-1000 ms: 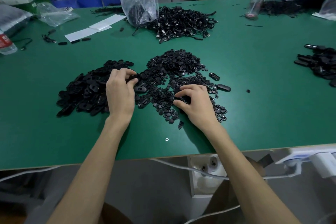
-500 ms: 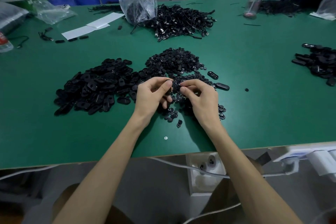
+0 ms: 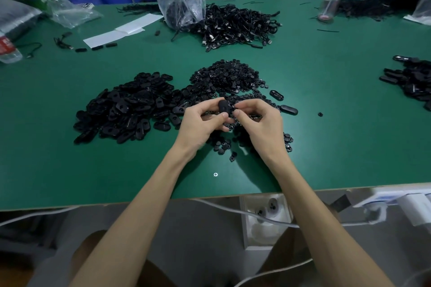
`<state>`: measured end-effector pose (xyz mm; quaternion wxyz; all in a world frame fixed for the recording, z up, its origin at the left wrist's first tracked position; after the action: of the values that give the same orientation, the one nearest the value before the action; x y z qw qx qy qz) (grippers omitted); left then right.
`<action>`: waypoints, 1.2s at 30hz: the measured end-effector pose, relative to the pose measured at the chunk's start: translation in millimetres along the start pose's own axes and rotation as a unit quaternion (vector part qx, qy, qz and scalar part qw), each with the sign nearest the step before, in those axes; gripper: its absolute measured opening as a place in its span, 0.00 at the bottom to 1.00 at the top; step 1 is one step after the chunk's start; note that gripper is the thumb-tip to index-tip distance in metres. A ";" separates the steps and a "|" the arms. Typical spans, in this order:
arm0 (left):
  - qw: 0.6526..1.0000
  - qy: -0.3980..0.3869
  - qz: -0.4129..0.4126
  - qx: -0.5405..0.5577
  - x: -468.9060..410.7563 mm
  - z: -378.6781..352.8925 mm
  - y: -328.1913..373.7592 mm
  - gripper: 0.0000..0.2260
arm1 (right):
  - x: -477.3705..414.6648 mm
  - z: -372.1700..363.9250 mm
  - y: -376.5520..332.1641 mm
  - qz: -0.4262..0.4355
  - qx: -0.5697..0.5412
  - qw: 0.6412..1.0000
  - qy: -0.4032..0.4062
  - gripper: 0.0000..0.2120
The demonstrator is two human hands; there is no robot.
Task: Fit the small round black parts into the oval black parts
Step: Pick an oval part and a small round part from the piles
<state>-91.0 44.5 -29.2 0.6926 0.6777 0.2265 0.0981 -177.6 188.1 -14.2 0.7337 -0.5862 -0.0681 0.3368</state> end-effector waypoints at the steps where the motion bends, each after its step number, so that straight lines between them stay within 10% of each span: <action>1: 1.000 -0.004 -0.003 0.002 0.2 -0.1 0.2 0.17 | 0.0 0.2 -0.1 0.002 -0.002 1.000 -0.003 0.05; 36: 1.000 -0.009 -0.011 0.002 1.3 2.9 -0.6 0.03 | 0.3 2.9 0.4 0.016 -0.054 0.998 0.023 0.02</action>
<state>-88.6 42.4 -30.1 0.6945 0.6772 0.2283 0.0839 -179.0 190.6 -13.7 0.6970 -0.6335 -0.0601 0.3306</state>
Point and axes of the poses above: each hand's wrist, its own x-axis away from the middle knuckle, its own z-axis out of the back of the hand, y = z × x, the point moved 4 cm from there along -x, towards the middle knuckle, and after that the axes turned 6 degrees about -y, right-handed, at the moved point
